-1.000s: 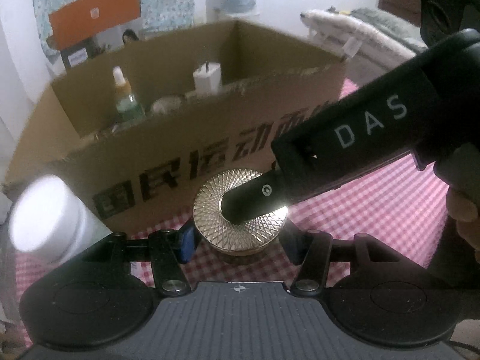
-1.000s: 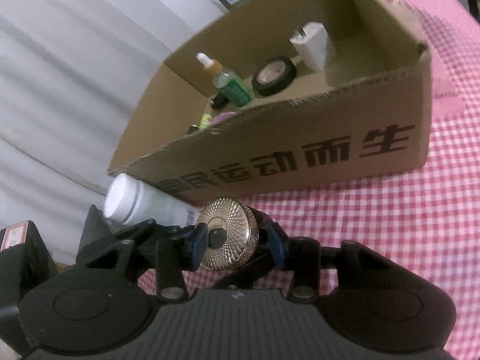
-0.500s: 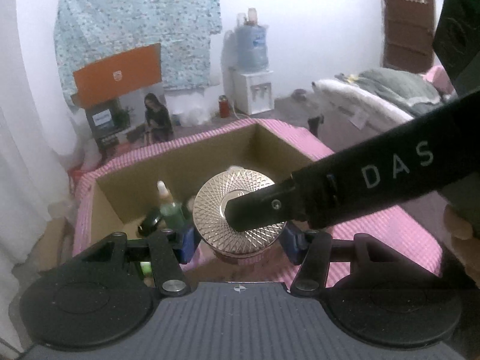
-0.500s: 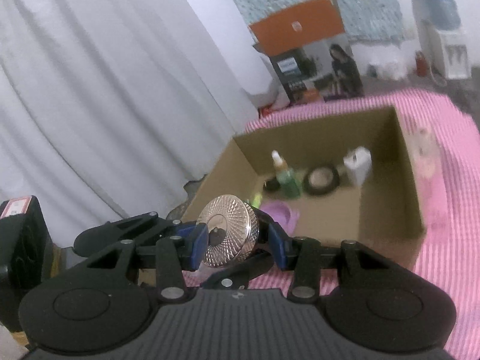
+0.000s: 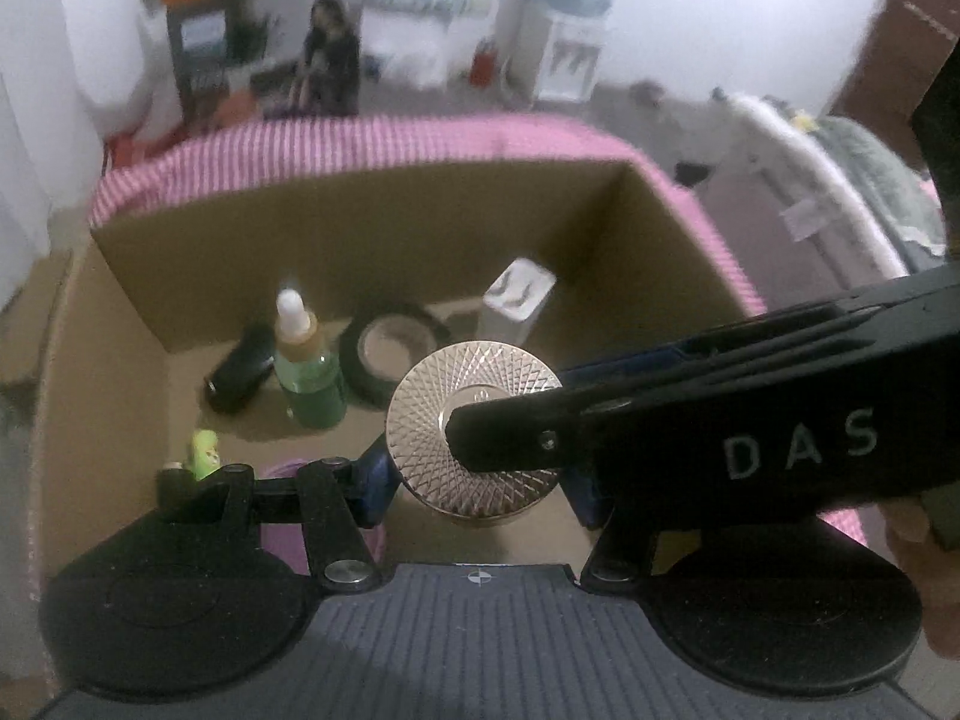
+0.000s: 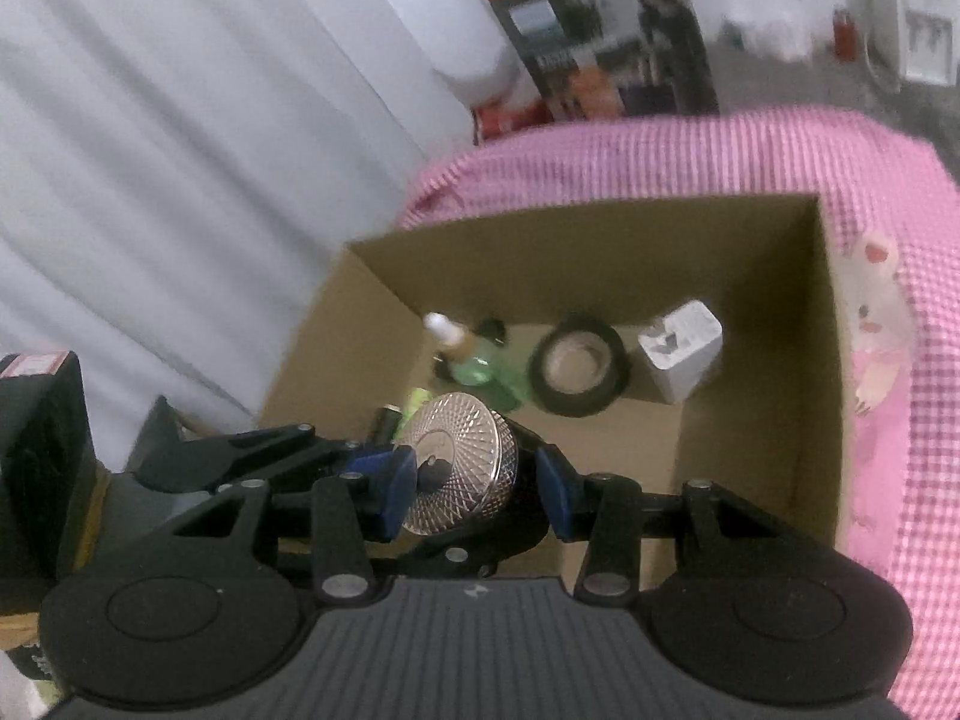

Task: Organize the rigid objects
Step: 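Lower the gold-lidded jar into the box and open the right gripper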

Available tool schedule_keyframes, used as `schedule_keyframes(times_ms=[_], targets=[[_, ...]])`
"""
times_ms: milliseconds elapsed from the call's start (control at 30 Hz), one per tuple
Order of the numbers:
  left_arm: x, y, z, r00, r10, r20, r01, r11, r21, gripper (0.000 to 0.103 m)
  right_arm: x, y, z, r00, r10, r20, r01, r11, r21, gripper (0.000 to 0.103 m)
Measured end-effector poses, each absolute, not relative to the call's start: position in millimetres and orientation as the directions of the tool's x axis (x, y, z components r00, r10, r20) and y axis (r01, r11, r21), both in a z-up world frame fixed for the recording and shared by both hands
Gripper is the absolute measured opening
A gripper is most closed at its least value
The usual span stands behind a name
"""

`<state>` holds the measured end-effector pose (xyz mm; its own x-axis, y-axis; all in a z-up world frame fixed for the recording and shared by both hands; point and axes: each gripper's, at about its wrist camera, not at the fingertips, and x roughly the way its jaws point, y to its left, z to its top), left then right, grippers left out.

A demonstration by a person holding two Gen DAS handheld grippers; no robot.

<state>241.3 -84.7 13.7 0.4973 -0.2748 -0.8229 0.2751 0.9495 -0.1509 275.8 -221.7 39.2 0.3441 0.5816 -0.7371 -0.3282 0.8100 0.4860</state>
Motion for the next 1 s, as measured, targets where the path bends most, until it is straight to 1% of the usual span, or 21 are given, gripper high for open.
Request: schedule_keyframes(times_ms=[133,267,500,533,667,733,800,867,900,933,967,1000], targets=[[261.9,-86.3,-1.5,0.426,-0.247,-0.87,0.229,0.96,-0.161,0.055,303.2,-216.9,14.7,0.28,0.565,-0.776,-0.308,0.819,0.485,0.048],[272.9,-86.6,-9.6,0.379,-0.216,-0.9,0.197,0.969,-0.15,0.055,320.2,-214.5,-2.2,0.234,0.567,-0.789,-0.294,0.815,0.499,0.048],[276.6,-77.0,-17.3,0.275,-0.271,-0.923,0.142,0.961,-0.239,0.061,327.2,-210.8,-13.5,0.191,0.571,-0.798,-0.295,0.809,0.509,0.047],[275.2,-75.2,-16.0,0.285,-0.276,-0.918,0.136,0.959,-0.247,0.062,327.2,-210.5,-14.4,0.19,0.574,-0.797,-0.295,0.807,0.511,0.048],[268.8,-75.4,-7.5,0.344,-0.276,-0.897,0.158,0.959,-0.234,0.075,329.4,-209.8,-14.1,0.206,0.57,-0.795,-0.291,0.812,0.506,0.047],[266.7,-77.7,-4.1,0.367,-0.273,-0.889,0.174,0.959,-0.223,0.078,323.8,-214.9,-6.3,0.23,0.578,-0.783,-0.294,0.808,0.51,0.047],[259.8,-77.9,0.9,0.403,-0.27,-0.874,0.186,0.96,-0.211,0.079,318.7,-218.5,4.2,0.263,0.587,-0.765,-0.305,0.803,0.512,0.047],[249.4,-76.5,10.6,0.445,-0.292,-0.847,0.212,0.953,-0.217,0.081,308.6,-223.9,19.9,0.318,0.587,-0.744,-0.321,0.805,0.498,0.048],[243.0,-75.6,16.9,0.468,-0.313,-0.826,0.234,0.946,-0.226,0.082,302.0,-227.2,28.7,0.346,0.586,-0.733,-0.327,0.807,0.491,0.051],[235.5,-74.5,22.2,0.494,-0.342,-0.799,0.261,0.935,-0.239,0.083,292.3,-231.3,39.4,0.38,0.584,-0.717,-0.334,0.81,0.482,0.056],[226.7,-73.4,28.7,0.521,-0.376,-0.767,0.297,0.922,-0.25,0.088,283.0,-235.0,48.6,0.413,0.582,-0.701,-0.339,0.812,0.475,0.059],[218.8,-73.3,34.4,0.542,-0.401,-0.739,0.327,0.91,-0.254,0.091,271.9,-239.3,59.4,0.451,0.576,-0.682,-0.346,0.817,0.461,0.064]])
